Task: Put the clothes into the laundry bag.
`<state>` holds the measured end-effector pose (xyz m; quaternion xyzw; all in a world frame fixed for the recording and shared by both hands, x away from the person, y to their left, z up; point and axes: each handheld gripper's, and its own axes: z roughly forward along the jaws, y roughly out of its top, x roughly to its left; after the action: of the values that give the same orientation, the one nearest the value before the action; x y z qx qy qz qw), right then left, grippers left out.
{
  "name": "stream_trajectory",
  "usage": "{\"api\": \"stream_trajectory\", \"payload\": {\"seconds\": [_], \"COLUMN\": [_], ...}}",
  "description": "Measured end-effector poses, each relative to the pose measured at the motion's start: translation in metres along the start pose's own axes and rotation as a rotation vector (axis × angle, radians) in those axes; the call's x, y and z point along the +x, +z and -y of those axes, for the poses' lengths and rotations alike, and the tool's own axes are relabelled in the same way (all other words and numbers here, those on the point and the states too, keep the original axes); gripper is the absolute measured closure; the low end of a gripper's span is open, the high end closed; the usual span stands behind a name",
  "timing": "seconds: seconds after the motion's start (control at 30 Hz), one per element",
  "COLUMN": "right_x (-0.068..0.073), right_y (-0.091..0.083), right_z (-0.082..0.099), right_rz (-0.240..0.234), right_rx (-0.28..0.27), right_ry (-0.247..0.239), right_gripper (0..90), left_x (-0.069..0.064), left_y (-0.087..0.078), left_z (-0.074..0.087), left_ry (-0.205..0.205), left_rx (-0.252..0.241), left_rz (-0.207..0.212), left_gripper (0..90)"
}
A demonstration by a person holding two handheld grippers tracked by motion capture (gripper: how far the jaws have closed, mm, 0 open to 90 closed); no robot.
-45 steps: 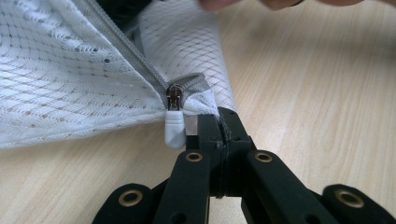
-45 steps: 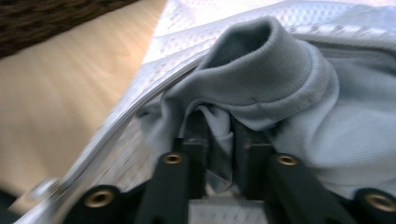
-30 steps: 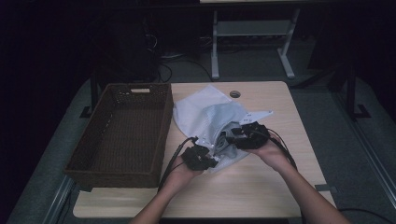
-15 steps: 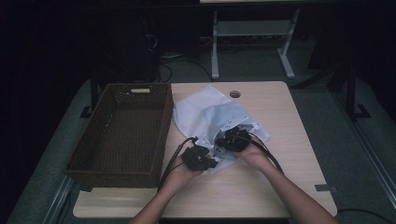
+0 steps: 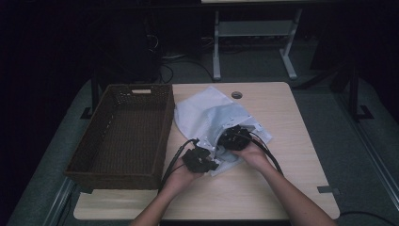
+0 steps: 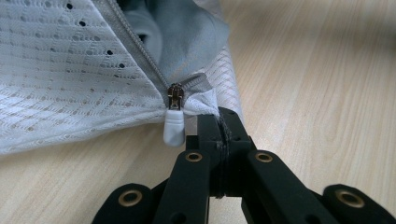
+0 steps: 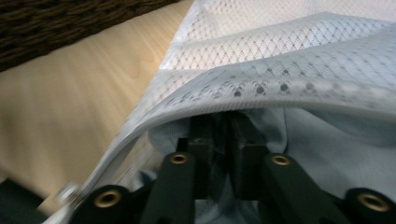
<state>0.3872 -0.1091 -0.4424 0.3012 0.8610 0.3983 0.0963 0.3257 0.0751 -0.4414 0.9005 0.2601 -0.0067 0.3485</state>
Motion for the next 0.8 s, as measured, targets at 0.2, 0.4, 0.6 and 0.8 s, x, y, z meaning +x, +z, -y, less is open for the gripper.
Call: {"api": "stream_trajectory", "payload": {"seconds": [0.2, 0.4, 0.6, 0.8], "right_x": [-0.004, -0.018, -0.063, -0.102], "right_y": [-0.038, -0.071, -0.093, -0.086], "right_z": [0.005, 0.017, 0.05, 0.073], "right_rz": [-0.036, 0.017, 0.114, 0.178], "right_rx": [0.006, -0.005, 0.02, 0.062], "right_ry": [-0.014, -0.021, 0.069, 0.159], "right_gripper": [62.7, 51.4, 44.9, 43.4], "left_x": [0.0, 0.001, 0.001, 0.001], "left_y": [-0.001, -0.002, -0.002, -0.002], "left_z": [0.0, 0.0, 0.0, 0.0], "left_ry": [0.0, 0.001, 0.001, -0.001], "left_rx": [-0.001, -0.01, -0.007, -0.006], "left_rz": [-0.004, -0.005, -0.004, -0.004], "left_gripper": [89.1, 89.0, 89.0, 89.0]}}
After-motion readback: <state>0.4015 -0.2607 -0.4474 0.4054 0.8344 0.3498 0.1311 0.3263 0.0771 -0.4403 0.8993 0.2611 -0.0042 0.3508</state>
